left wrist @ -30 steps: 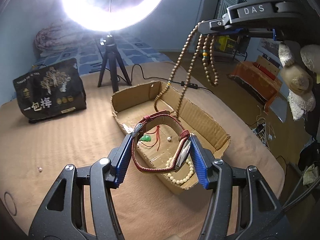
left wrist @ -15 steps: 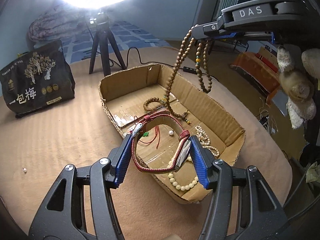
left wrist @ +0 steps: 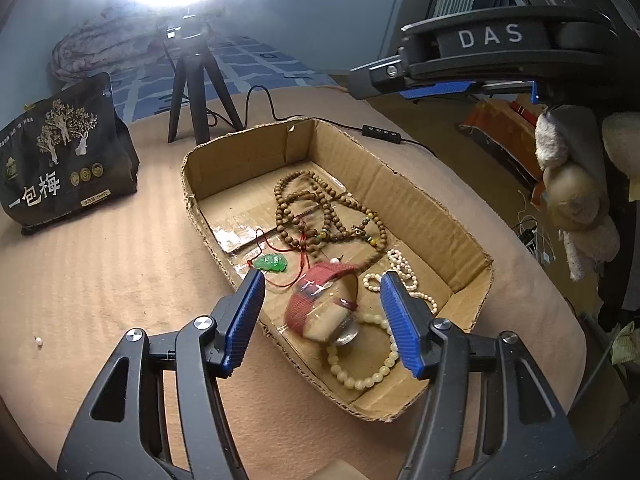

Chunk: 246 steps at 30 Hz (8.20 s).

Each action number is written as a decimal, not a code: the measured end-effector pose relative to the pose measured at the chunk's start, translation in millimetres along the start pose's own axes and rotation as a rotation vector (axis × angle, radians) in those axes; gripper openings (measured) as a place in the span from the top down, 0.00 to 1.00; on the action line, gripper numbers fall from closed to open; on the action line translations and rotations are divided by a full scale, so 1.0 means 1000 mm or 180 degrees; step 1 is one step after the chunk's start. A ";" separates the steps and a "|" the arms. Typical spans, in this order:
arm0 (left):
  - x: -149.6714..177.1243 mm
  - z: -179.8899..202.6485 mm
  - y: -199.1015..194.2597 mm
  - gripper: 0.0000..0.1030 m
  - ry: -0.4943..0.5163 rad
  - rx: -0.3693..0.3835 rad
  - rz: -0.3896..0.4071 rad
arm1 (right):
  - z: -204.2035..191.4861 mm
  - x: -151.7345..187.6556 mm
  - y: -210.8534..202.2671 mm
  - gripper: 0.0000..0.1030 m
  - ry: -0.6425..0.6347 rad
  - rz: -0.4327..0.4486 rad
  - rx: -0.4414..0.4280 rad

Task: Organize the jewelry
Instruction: 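Open both tools to drop the necklace and watch into the box, then move the left tool to the blue bangle while the right tool approaches the pearl earring, then grasp the blue bangle with the left tool while the right tool pinches the pearl earring, then carry the bangle to the box while the right tool carries the earring there, then open both tools to release the bangle and earring into the box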

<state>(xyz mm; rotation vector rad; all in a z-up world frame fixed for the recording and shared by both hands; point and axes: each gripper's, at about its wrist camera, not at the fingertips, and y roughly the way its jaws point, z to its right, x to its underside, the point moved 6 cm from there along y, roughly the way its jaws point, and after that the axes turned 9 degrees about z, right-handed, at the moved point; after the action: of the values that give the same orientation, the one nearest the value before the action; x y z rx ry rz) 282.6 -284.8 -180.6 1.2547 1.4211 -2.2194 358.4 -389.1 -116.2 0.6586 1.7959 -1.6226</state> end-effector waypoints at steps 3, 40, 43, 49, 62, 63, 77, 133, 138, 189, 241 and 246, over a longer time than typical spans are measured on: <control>0.000 0.001 -0.002 0.40 0.0006 -0.0005 0.0001 | -0.001 0.001 -0.003 0.41 -0.0021 0.0032 0.0022; 0.024 -0.063 -0.143 0.30 0.0165 -0.0678 0.0350 | -0.086 0.015 -0.068 0.11 -0.0163 0.0336 -0.0188; 0.030 -0.080 -0.157 0.30 0.0167 -0.0824 0.0352 | -0.098 0.013 -0.071 0.11 -0.0158 0.0395 -0.0219; 0.046 -0.120 -0.184 0.30 -0.0020 -0.1001 0.0367 | -0.129 0.015 -0.066 0.11 -0.0247 0.0397 -0.0326; 0.122 -0.259 -0.242 0.21 -0.0834 -0.1549 0.0234 | -0.207 0.034 -0.020 0.11 -0.0520 0.0380 -0.0619; 0.128 -0.268 -0.245 0.21 -0.0915 -0.1576 0.0228 | -0.213 0.036 -0.015 0.11 -0.0543 0.0378 -0.0658; 0.180 -0.339 -0.230 0.21 -0.1272 -0.1730 0.0053 | -0.289 0.070 0.061 0.11 -0.1047 0.0122 -0.0944; 0.186 -0.385 -0.195 0.29 -0.1414 -0.2121 0.0097 | -0.339 0.084 0.133 0.94 -0.1025 -0.0210 -0.1157; 0.182 -0.377 -0.204 0.29 -0.1394 -0.2121 0.0146 | -0.332 0.074 0.115 0.94 -0.0976 -0.0115 -0.1167; -0.005 -0.114 -0.129 0.29 -0.0591 -0.0871 0.0615 | -0.069 0.073 -0.094 0.94 -0.0336 0.0392 -0.0279; -0.061 -0.033 0.011 0.20 -0.0254 -0.0540 0.0326 | 0.001 0.098 -0.048 0.04 -0.0029 0.0346 0.0100; -0.061 -0.034 0.008 0.20 -0.0232 -0.0569 0.0325 | 0.002 0.098 -0.049 0.01 0.0008 0.0337 0.0189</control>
<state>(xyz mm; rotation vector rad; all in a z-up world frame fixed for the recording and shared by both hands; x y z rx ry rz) 342.7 -275.8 -145.3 1.1485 1.4570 -2.0016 256.6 -401.2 -155.0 0.7700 1.6910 -1.6095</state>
